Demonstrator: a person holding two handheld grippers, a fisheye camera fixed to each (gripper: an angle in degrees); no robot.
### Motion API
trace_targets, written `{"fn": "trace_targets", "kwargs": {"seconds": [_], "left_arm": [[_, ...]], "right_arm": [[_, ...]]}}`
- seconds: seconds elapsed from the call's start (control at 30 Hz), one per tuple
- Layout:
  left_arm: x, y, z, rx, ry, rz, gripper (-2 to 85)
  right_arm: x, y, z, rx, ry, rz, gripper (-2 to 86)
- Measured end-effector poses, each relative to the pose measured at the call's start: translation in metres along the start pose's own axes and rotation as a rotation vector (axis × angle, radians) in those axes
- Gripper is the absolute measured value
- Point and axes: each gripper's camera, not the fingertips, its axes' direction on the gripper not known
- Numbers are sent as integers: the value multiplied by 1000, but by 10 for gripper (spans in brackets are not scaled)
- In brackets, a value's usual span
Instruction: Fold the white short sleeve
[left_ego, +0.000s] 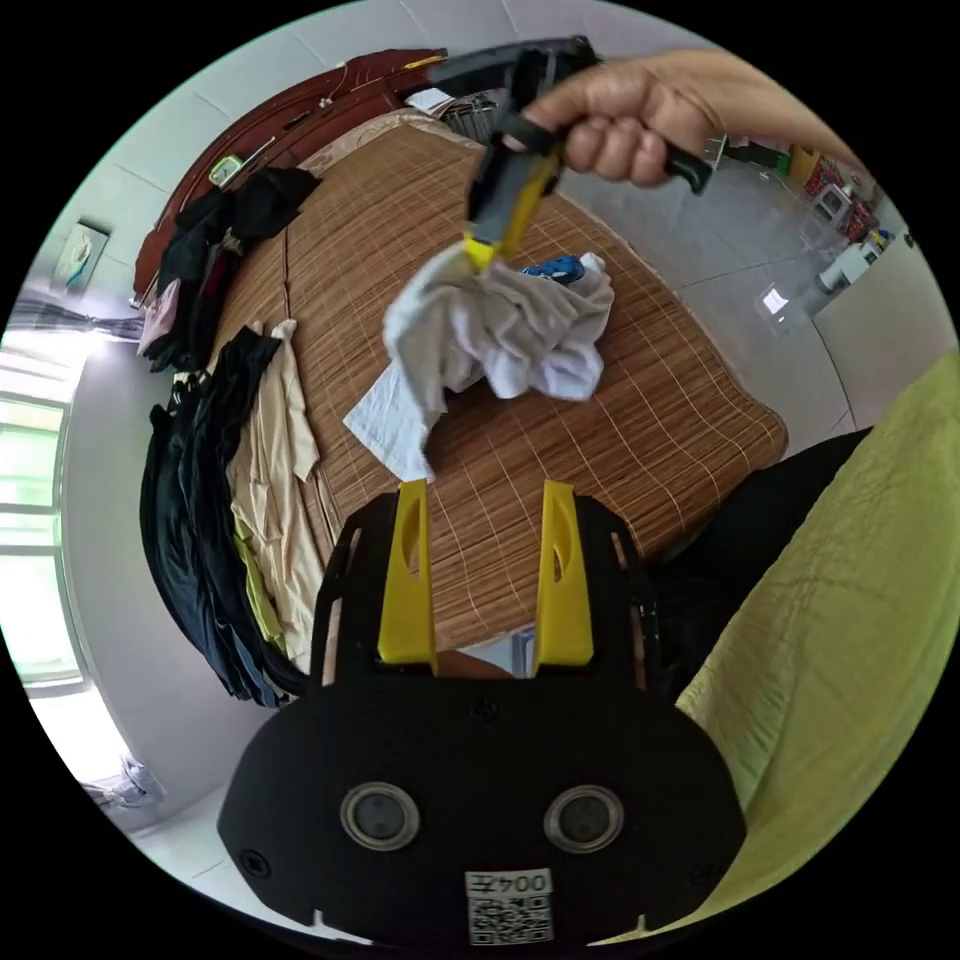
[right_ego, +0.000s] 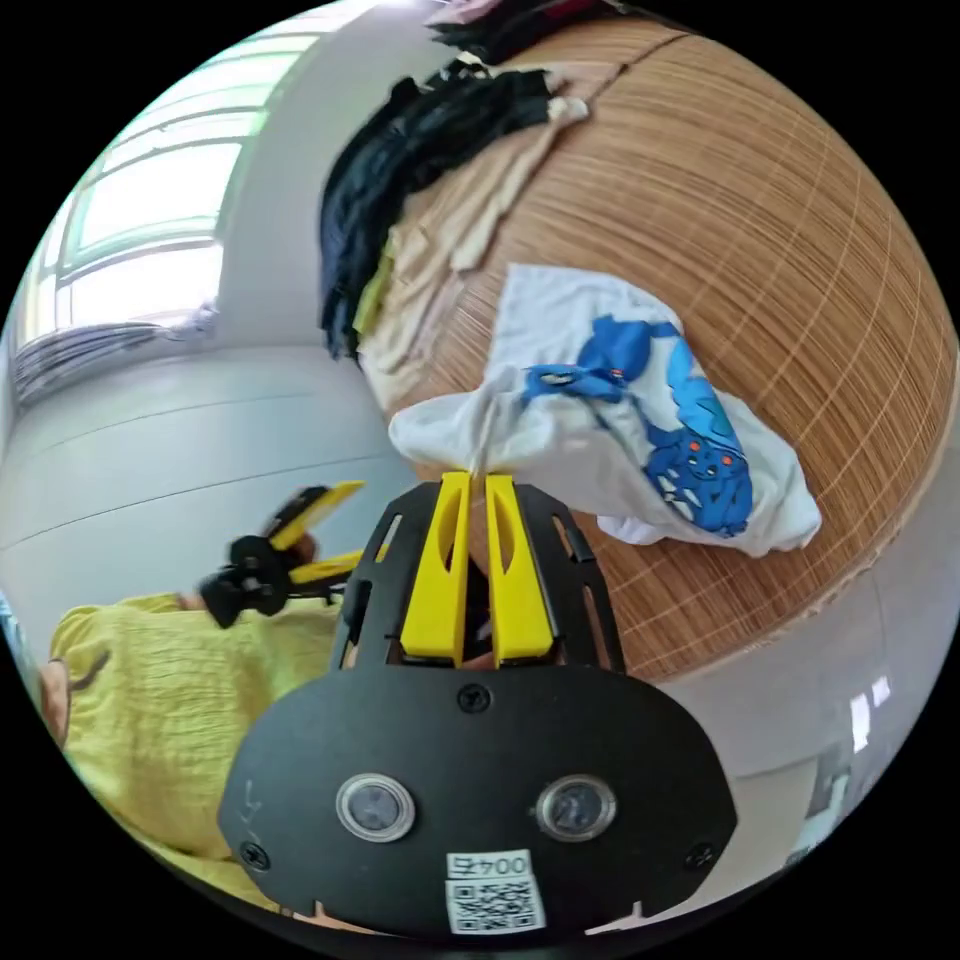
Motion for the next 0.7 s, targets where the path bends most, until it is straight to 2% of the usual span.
{"fn": "trace_targets", "kwargs": {"seconds": [0.17,0.37,0.7], "left_arm": [[13,-17,-17,65,-48,-21,160],[17,-19,-48,173,-43,-78,169],[62,-55,-126,374,-52,-71,172]], "right_arm": [[-33,29,-78,93,-90,-150,39],[-53,90,-133,136,-161,-329,38],[-37,176,-158,207,-253,-388,38]]}}
